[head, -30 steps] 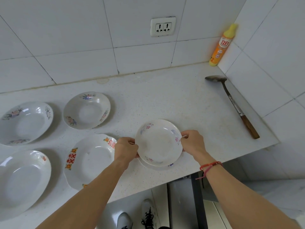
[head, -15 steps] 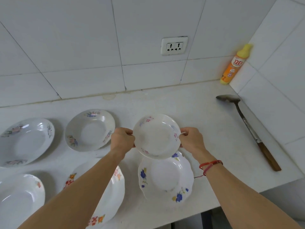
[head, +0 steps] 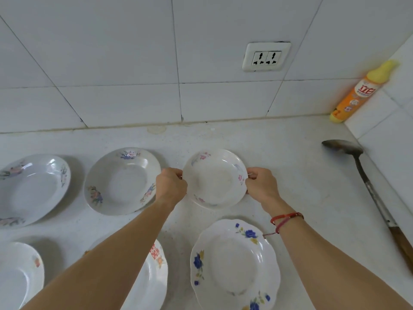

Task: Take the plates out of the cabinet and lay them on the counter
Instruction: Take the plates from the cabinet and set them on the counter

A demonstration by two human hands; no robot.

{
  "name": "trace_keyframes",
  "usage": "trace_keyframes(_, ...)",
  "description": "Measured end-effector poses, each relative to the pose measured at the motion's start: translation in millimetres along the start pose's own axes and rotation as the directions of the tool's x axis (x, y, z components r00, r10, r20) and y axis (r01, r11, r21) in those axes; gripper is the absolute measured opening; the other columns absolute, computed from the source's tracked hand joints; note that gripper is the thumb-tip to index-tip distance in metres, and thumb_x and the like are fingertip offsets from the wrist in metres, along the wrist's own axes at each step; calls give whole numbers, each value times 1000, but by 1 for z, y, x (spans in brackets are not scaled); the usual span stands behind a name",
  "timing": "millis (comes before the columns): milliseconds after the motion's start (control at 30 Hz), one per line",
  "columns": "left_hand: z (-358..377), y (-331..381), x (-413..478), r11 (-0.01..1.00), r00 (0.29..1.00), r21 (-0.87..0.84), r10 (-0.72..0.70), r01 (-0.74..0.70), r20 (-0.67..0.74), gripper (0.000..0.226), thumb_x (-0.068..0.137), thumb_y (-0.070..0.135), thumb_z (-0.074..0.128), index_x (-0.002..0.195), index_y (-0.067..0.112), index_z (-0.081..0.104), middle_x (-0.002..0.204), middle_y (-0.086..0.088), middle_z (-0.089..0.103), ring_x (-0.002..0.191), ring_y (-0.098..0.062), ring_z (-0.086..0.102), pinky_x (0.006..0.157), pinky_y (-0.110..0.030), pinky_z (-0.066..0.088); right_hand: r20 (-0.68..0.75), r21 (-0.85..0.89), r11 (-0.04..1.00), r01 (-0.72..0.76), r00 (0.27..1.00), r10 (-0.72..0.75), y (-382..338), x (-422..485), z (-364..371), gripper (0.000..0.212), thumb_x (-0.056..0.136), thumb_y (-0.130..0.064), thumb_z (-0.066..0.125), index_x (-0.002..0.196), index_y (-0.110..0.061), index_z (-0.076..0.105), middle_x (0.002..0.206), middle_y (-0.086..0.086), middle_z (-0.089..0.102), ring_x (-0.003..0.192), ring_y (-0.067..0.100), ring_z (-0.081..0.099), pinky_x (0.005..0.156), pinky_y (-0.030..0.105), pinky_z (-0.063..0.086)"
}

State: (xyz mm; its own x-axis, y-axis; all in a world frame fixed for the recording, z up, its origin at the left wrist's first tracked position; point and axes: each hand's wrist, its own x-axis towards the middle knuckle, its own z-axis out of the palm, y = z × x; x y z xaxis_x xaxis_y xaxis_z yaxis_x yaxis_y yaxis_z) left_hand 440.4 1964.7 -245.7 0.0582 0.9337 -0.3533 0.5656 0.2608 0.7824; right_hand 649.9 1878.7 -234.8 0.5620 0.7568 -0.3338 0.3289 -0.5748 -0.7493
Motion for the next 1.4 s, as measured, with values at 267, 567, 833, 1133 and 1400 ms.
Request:
trace_keyframes(267,7,-5,17,1000,1000,10,2,-2,-10,27,69,-11,41,71,-4,68,64,-11,57,59,-19,48,54,-31,43,22,-28,998,64,998,-63,2,17,6,32,89,1,52,100,-15,77,90,4,77,87,25,71,79,45,62)
trace_keyframes(567,8,-6,20,1000,1000,24,8,-7,-17,24,70,-10,43,73,-7,66,63,-9,55,58,-19,45,52,-30,40,26,-51,995,86,996,-84,8,23,13,36,92,1,48,107,-15,75,94,4,76,86,22,69,57,22,50)
trace_keyframes(833,3,-4,15,999,1000,32,6,-6,-8,18,72,-7,47,78,-13,63,63,-11,54,58,-19,46,52,-29,40,56,-84,993,89,995,-84,6,22,12,25,93,-3,50,102,-10,73,89,8,74,70,16,59,52,21,40)
trace_keyframes(1133,-32,6,-24,938,972,258,236,-233,20,49,90,24,64,135,5,54,125,-12,60,106,-24,61,91,-32,48,86,-250,951,179,983,-163,-15,-8,4,43,98,-29,55,136,-12,50,118,3,55,106,22,59,60,16,39)
trace_keyframes(1400,-90,-10,-71,739,881,524,470,-424,50,64,90,37,64,140,4,44,147,-17,42,130,-37,44,94,-47,48,138,-467,830,305,952,-272,-42,-73,10,64,96,-46,52,152,-24,30,146,12,42,128,31,42,105,48,42)
